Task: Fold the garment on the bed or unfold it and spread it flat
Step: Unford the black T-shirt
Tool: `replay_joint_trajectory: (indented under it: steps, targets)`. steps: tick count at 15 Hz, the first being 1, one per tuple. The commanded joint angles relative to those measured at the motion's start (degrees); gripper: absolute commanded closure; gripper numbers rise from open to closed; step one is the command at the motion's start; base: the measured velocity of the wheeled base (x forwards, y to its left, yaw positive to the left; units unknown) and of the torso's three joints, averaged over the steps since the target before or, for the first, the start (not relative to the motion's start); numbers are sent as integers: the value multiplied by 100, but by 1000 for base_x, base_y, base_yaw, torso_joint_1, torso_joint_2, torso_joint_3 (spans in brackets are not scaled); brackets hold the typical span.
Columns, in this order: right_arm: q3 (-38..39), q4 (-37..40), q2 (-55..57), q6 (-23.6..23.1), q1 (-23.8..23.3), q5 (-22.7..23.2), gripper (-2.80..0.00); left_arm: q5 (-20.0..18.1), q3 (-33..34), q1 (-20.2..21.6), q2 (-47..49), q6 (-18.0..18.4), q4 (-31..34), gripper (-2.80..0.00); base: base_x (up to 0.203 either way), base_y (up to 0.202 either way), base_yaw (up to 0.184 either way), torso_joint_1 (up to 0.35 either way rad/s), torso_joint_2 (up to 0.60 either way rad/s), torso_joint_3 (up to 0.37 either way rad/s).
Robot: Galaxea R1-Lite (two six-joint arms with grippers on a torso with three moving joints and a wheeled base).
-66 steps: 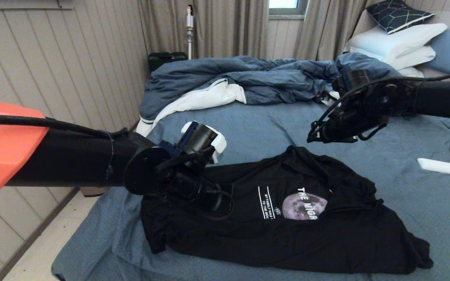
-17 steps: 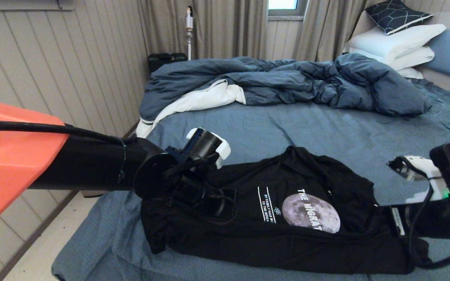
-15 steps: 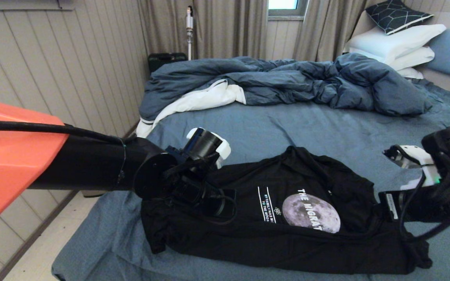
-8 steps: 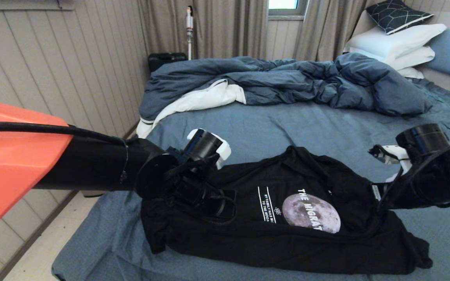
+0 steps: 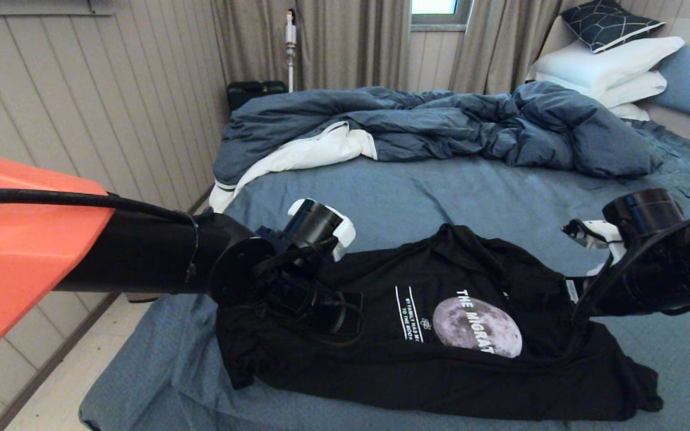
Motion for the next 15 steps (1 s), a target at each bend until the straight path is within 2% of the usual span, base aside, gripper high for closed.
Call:
replay_joint_trajectory:
  steps: [1,6,7,15]
  targets:
    - [-6,9,87,1,-7,3,-280,-7,0,-1,-13,-18,7,0,0,0,0,0,0,0]
    - [-120,-35,463,16,63,157,-280,-7,0,1,12,-18,13,0,0,0,0,0,0,0]
    - [-129,-35,463,56,72,158,0,-7,0,5,12,-18,14,0,0,0,0,0,0,0]
    - [103,-2,-203,72,73,151,0,-7,0,-10,-5,-18,16,0,0,0,0,0,0,0]
